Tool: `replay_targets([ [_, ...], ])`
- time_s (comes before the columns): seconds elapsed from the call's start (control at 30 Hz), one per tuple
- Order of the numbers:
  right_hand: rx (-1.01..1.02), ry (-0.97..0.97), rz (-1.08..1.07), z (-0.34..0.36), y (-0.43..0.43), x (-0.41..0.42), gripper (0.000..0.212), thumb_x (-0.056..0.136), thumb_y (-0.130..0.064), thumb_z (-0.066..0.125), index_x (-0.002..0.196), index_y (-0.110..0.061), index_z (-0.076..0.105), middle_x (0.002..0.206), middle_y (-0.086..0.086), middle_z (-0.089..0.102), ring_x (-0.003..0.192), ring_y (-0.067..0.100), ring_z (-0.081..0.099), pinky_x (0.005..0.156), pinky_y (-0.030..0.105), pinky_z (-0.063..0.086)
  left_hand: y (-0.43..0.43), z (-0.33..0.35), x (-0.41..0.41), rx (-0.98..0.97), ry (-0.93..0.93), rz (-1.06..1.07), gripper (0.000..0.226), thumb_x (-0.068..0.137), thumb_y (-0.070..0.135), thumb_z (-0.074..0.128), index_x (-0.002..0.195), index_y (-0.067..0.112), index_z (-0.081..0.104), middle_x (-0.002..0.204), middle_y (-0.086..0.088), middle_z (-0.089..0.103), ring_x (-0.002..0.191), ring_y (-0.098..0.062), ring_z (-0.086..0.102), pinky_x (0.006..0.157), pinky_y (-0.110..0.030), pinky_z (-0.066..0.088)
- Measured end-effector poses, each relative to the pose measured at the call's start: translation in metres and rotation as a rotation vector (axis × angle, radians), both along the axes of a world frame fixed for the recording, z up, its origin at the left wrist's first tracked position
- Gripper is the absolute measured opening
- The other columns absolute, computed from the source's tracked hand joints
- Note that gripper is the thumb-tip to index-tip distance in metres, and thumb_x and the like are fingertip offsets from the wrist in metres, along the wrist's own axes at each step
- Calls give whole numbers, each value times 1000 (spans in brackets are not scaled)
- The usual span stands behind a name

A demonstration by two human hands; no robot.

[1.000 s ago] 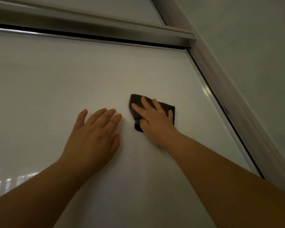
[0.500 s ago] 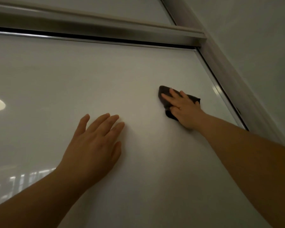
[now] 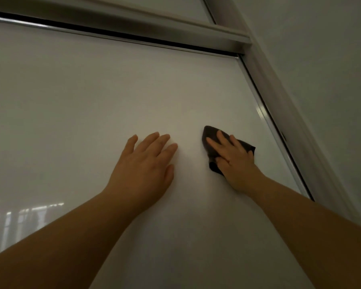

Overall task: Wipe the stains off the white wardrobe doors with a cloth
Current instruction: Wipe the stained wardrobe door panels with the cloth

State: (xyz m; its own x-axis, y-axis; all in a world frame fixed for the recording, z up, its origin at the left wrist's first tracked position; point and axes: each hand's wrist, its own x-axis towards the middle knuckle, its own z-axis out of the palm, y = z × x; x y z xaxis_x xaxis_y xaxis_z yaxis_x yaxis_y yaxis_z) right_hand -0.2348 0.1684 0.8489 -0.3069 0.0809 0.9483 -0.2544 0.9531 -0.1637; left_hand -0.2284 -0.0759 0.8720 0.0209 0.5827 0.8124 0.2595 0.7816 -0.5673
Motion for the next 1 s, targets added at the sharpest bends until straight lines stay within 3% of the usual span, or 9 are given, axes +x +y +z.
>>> replay_targets([
  [0.13, -20, -6, -6, -39, -4, 0, 54, 98, -24, 33, 137, -55, 12, 156, -14, 1, 143, 16, -6, 110, 58, -7, 4, -13, -1, -35, -11, 8, 54, 89, 41, 24, 132, 19, 50, 139, -7, 48, 131, -26, 39, 107, -52, 23],
  [0.27, -81, -43, 40, -63, -25, 2, 52, 87, -37, 21, 131, -59, 7, 155, -18, -3, 142, 13, -11, 110, 55, -12, -7, -22, 0, -53, -20, -1, 52, 89, 37, 27, 131, 17, 51, 137, -9, 49, 130, -28, 40, 105, -54, 25],
  [0.47, -114, -64, 32, -95, -79, 2, 53, 85, -40, 17, 129, -62, -4, 143, -29, -20, 136, 5, -22, 108, 53, -16, -50, -29, 5, -37, -20, -17, 50, 89, 31, 28, 131, 16, 51, 138, -11, 48, 130, -30, 39, 105, -55, 26],
  [0.63, -165, -71, 17, -113, -134, 3, 53, 86, -43, 15, 130, -60, -10, 145, -27, -24, 137, 7, -26, 109, 55, -16, -99, -41, 7, -13, -17, -40, 48, 89, 27, 29, 129, 15, 52, 139, -11, 47, 131, -30, 38, 105, -54, 25],
  [0.73, -192, -61, -3, -124, -172, 3, 51, 83, -52, 4, 131, -61, -13, 144, -28, -30, 135, 7, -30, 108, 55, -18, -133, -51, 6, -12, -28, -29, 47, 88, 25, 32, 130, 14, 52, 139, -11, 47, 131, -31, 37, 105, -53, 24],
  [1.0, -229, -107, 25, -139, -281, 11, 63, 73, -56, -6, 133, -52, -25, 142, -18, -40, 130, 14, -41, 102, 56, -22, -214, -64, 10, 9, -62, 25, 48, 88, 23, 32, 132, 14, 49, 140, -12, 46, 132, -31, 35, 105, -54, 25],
])
